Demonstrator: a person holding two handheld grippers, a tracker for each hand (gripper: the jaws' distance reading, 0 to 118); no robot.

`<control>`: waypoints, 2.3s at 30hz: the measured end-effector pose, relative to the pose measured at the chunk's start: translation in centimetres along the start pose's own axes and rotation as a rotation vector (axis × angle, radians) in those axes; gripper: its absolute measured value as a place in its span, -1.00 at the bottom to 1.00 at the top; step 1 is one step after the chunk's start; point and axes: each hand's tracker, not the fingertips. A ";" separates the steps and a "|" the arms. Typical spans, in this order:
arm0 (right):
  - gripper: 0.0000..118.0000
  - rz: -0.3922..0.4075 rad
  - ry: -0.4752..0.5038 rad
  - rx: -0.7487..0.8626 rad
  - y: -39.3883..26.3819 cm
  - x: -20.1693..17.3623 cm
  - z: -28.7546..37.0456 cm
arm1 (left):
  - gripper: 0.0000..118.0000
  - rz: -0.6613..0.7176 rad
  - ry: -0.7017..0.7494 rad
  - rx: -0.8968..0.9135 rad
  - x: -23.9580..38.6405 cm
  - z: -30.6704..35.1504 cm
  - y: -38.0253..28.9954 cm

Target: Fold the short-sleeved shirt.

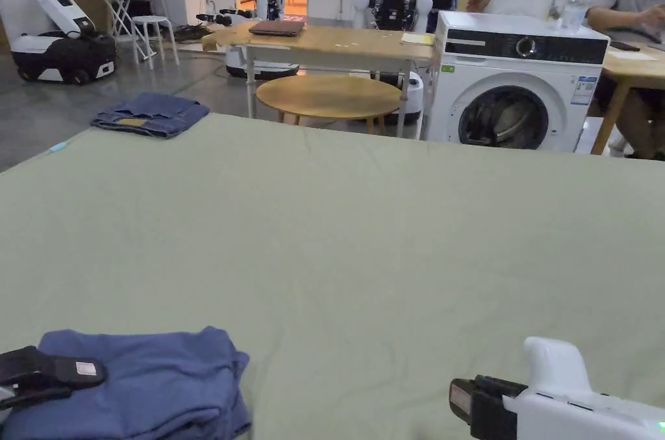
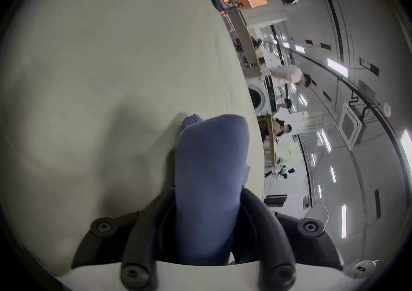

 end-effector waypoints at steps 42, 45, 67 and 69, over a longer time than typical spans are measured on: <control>-1.00 0.106 -0.269 0.361 0.9 4.1 14.1 | -1.00 -1.123 0.270 0.540 29.4 -12.1 -28.5; -1.00 0.159 -0.370 0.427 1.4 4.1 15.1 | -1.00 -1.206 0.241 0.578 31.3 -14.3 -31.7; -1.00 0.196 -0.486 0.640 1.7 4.5 15.9 | -1.00 -1.226 0.182 0.687 32.7 -14.8 -33.8; -1.00 0.197 -0.484 0.639 1.8 4.4 15.9 | -1.00 -1.223 0.174 0.690 32.9 -14.7 -33.9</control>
